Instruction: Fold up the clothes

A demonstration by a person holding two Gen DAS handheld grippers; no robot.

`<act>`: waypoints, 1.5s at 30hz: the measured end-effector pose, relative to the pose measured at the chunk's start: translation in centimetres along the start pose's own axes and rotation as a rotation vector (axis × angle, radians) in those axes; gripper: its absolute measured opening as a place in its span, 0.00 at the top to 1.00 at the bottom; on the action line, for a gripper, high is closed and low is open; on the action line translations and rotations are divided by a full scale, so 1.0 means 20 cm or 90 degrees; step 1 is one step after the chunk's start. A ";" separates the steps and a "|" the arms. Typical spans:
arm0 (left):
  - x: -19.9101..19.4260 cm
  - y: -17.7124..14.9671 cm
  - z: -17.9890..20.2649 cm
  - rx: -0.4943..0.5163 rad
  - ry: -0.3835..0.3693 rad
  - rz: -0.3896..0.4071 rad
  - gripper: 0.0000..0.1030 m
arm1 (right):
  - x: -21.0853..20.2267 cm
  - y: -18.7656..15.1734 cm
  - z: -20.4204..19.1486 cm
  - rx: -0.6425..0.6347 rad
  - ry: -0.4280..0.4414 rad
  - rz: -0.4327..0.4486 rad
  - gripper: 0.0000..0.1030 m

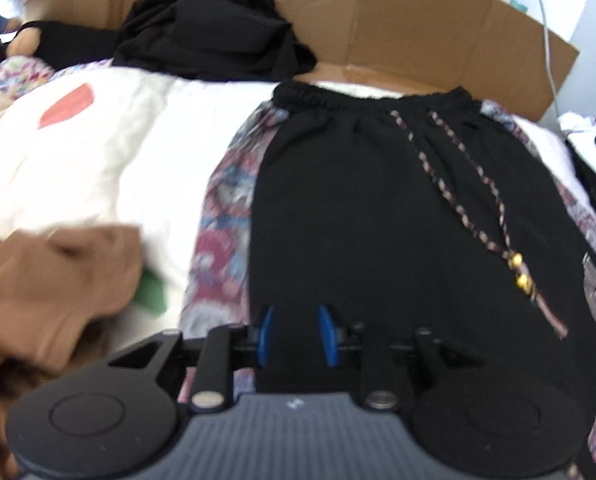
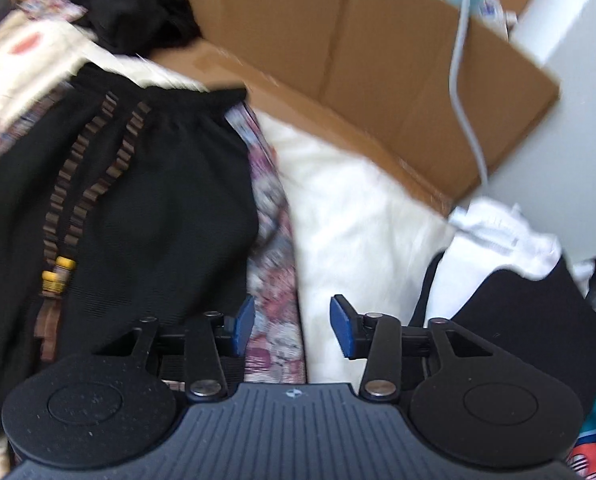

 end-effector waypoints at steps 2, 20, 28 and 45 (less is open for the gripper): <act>-0.09 -0.01 -0.02 0.007 0.004 -0.005 0.73 | -0.11 0.05 -0.06 -0.026 0.003 0.015 0.41; -0.88 0.15 -0.22 -0.022 0.054 0.043 0.68 | -0.91 0.24 -0.49 -0.026 0.032 0.177 0.31; -1.00 0.06 -0.30 -0.054 0.051 0.023 0.64 | -0.90 0.23 -0.71 -0.010 0.091 0.214 0.25; -1.27 -0.15 -0.24 -0.059 0.061 0.017 0.61 | -0.77 0.16 -1.05 -0.068 0.155 0.146 0.24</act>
Point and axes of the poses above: each gripper's, at about its wrist camera, not at the fingertips, and x roughly the way its jaws point, z to its right, y to its top, the point moved 1 cm from there along x, roughly the way its jaws point, and after that the axes turned 12 degrees about y, right-handed, at the moved point
